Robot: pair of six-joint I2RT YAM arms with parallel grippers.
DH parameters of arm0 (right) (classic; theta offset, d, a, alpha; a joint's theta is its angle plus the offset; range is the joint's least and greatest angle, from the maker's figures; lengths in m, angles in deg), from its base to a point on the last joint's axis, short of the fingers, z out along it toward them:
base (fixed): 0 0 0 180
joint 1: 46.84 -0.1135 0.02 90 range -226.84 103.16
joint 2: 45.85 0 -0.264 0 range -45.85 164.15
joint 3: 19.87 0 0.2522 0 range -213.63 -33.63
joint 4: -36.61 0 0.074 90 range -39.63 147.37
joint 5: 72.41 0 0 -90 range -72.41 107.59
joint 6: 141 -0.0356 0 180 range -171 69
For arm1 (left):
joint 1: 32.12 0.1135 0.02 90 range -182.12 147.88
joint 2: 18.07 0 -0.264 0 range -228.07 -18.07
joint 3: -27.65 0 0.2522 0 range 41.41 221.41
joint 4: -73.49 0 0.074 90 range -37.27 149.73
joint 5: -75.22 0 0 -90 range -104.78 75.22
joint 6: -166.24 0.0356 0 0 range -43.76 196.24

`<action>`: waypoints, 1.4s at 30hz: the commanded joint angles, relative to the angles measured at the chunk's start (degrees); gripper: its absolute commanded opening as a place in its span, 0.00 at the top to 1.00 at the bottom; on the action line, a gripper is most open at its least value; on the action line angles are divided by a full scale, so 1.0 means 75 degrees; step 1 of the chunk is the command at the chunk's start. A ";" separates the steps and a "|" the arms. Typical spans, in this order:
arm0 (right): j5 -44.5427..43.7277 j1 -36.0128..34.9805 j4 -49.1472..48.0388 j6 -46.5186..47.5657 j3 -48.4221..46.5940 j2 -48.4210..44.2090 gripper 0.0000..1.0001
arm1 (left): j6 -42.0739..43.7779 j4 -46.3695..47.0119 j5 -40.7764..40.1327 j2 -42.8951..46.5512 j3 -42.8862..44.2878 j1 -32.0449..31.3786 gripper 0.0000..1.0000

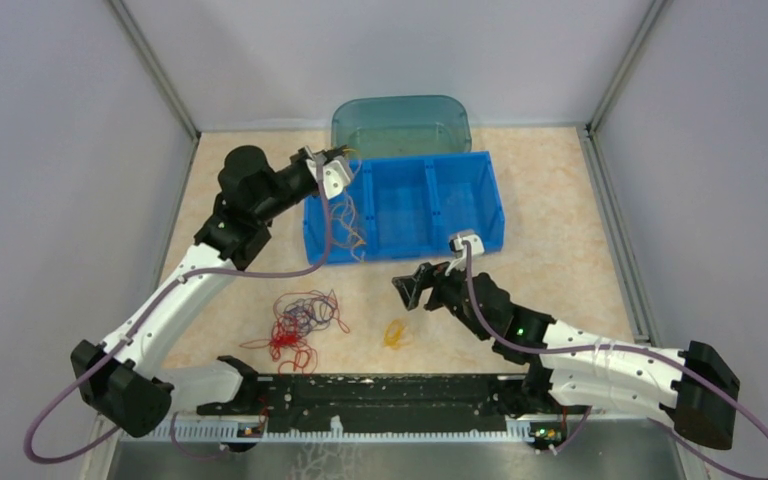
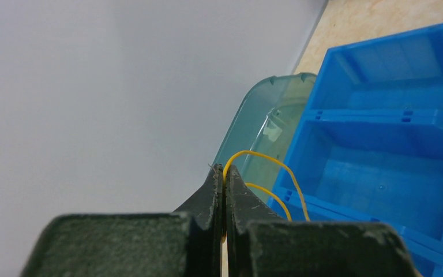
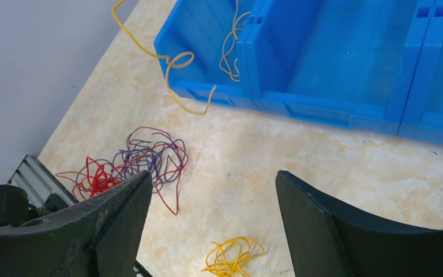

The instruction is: Untangle the cables

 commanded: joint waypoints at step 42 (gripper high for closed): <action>0.0080 0.0075 0.0124 -0.0018 -0.0652 -0.0035 0.21 | -0.2410 0.0773 0.1583 -0.1502 -0.0692 0.2177 1.00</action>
